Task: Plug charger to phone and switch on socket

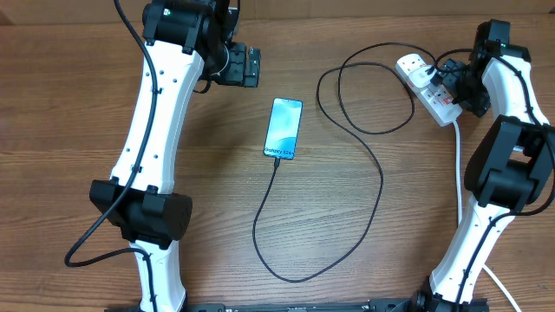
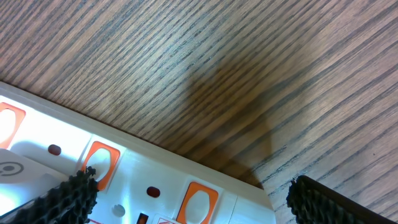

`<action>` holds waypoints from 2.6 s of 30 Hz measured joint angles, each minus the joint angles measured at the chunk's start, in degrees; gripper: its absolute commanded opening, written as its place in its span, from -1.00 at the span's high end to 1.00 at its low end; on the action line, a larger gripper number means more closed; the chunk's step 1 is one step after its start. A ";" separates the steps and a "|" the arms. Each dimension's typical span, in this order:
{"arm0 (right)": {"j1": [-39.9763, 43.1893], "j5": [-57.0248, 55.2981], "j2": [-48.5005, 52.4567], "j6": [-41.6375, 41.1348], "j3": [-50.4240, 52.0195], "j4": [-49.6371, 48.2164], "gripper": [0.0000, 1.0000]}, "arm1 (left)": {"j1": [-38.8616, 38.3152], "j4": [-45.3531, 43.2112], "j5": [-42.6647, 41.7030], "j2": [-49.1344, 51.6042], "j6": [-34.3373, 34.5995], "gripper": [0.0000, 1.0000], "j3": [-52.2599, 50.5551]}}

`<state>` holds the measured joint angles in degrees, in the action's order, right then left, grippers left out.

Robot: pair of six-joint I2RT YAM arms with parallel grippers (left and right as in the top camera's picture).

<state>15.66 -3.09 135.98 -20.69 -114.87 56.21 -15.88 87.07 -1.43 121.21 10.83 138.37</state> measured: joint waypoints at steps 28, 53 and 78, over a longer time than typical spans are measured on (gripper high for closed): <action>1.11 2.34 0.42 -1.84 -3.45 -0.59 -1.00 | 0.00 0.00 0.00 0.00 0.00 -1.00 0.00; 1.14 0.50 0.44 -1.81 -0.94 -0.98 -1.00 | 0.00 -0.02 0.00 0.00 0.00 -1.00 0.00; 1.46 2.71 1.46 -2.05 -0.94 -1.05 -1.00 | 0.00 0.00 0.00 0.00 0.00 -0.99 0.00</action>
<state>17.12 -0.38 137.45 -22.74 -115.81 55.16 -15.88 87.07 -1.43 121.21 10.83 138.37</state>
